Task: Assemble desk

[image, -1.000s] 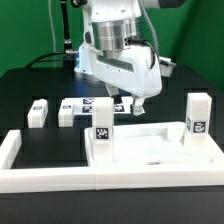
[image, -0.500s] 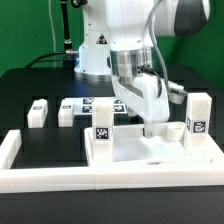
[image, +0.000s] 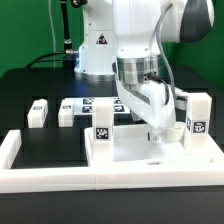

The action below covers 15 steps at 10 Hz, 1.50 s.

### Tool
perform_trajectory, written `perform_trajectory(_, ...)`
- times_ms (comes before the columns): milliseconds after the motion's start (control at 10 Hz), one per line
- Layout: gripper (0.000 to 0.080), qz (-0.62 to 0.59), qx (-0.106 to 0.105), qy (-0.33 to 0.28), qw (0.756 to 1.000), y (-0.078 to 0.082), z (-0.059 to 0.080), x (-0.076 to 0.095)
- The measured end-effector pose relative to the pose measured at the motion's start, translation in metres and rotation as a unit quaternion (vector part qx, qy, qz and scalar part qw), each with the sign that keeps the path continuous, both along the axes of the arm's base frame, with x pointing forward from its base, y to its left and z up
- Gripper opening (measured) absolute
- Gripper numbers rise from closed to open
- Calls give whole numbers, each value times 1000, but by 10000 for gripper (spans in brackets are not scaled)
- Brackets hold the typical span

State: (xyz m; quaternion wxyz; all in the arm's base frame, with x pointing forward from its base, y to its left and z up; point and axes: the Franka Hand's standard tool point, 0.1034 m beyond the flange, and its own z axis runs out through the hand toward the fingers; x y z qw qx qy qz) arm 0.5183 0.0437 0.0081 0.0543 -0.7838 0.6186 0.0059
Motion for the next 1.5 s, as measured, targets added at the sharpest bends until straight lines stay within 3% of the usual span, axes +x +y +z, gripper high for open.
perform_trajectory(100,487,0,0,0,1000,0,0,0)
perform_trajectory(200,260,0,0,0,1000,0,0,0)
perform_trajectory(300,260,0,0,1,1000,0,0,0)
perform_trajectory(400,80,-2,0,2,1000,0,-1,-1)
perform_trajectory(1400,80,-1,1,3,1000,-1,-1,-2)
perform_trajectory(1500,85,77,-1,6,997,-15,-1,-14)
